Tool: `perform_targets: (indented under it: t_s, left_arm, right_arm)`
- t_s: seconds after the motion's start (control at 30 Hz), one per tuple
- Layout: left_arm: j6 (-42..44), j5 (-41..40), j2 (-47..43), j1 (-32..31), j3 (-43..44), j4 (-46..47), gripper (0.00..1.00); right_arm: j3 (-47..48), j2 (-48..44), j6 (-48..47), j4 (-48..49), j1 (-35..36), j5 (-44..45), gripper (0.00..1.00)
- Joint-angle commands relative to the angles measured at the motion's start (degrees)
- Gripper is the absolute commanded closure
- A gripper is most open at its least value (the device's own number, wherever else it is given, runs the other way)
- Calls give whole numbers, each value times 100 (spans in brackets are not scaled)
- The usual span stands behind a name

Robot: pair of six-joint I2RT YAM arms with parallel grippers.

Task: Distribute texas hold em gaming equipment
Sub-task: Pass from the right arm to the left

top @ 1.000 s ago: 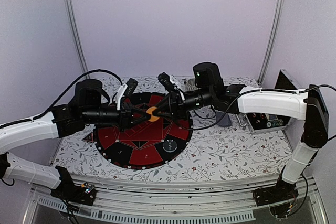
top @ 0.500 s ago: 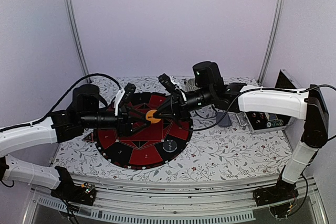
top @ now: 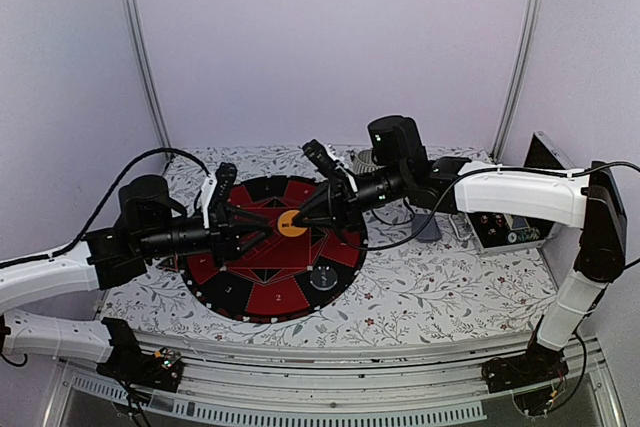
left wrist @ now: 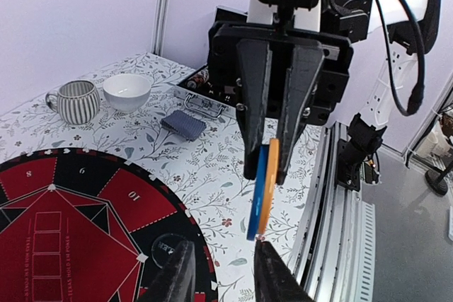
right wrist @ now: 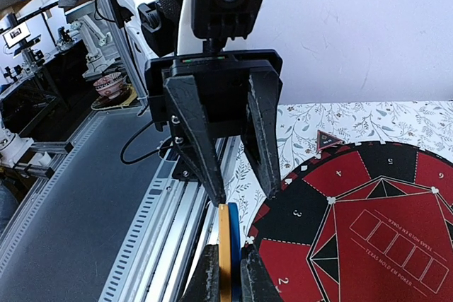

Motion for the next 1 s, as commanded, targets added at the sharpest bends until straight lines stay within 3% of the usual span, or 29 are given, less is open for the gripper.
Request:
perform_targets:
  t_s: [0.0,0.6,0.8,0.97]
  left_arm:
    - [30,-120,148,-60,138,118,72]
    - [10,223,236,-56,134,341,71]
    - [364,742,149,-55,168,26,60]
    - [418,679,56,-52,160,-21,59]
  right_arm:
    - [192,-177,34,5,-4,-166,98]
    - [173,-168,-10,7,-5,-106,98]
    - [132,-258,-83,-1,-8,16,98]
    - [130,-232,-91,-10,-5,-36,98]
